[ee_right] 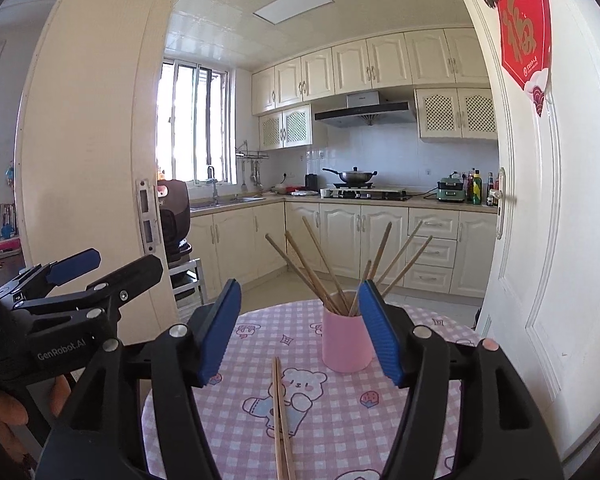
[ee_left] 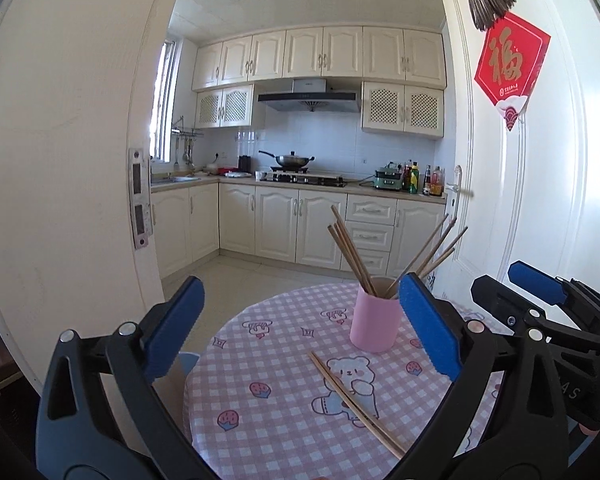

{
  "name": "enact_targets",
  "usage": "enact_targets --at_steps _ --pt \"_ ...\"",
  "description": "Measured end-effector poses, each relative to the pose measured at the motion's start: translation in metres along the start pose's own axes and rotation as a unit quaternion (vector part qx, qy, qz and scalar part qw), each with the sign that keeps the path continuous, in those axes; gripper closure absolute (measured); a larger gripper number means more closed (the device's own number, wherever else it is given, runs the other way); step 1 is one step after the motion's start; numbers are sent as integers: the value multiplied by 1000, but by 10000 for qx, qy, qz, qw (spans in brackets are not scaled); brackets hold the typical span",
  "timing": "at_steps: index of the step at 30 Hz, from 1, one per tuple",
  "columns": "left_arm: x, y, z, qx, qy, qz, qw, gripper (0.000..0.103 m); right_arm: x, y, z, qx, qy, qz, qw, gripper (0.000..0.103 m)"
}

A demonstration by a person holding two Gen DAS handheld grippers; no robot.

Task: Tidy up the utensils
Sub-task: 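Move both tools to the last chopsticks and grasp one with each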

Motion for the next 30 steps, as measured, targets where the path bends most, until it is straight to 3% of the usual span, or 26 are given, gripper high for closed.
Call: enact_targets --at_steps 3,7,11,14,24,26,30 --pt "-24 19 1 -146 -99 460 9988 7 -25 16 -6 -239 -165 324 9991 42" --pt "-60 42 5 -124 -140 1182 9928 7 -73 54 -23 -708 -488 1167 9894 38" --pt "-88 56 8 -191 -276 1532 9876 7 -124 84 -39 -905 -493 2078 9727 38" --pt "-103 64 10 -236 -363 1714 9843 7 -145 98 -44 -888 -312 2522 9631 38" --pt "-124 86 3 -393 -476 2016 9775 7 -168 114 -49 -1058 -405 3008 9469 37" --pt "-128 89 0 -421 -439 2063 9766 7 -171 116 -48 -1007 -428 3110 9441 32" --pt "-134 94 -4 -484 -430 2168 9741 7 -176 117 -38 -746 -438 3285 9405 32"
Point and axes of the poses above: each gripper's, at about its wrist camera, not at the fingertips, and y roughly the way its jaws point, z to its left, x to its top, the point moved 9 cm from there along y, roughly the way its jaws point, and after that the axes turned 15 degrees about y, right-handed, at the moved point
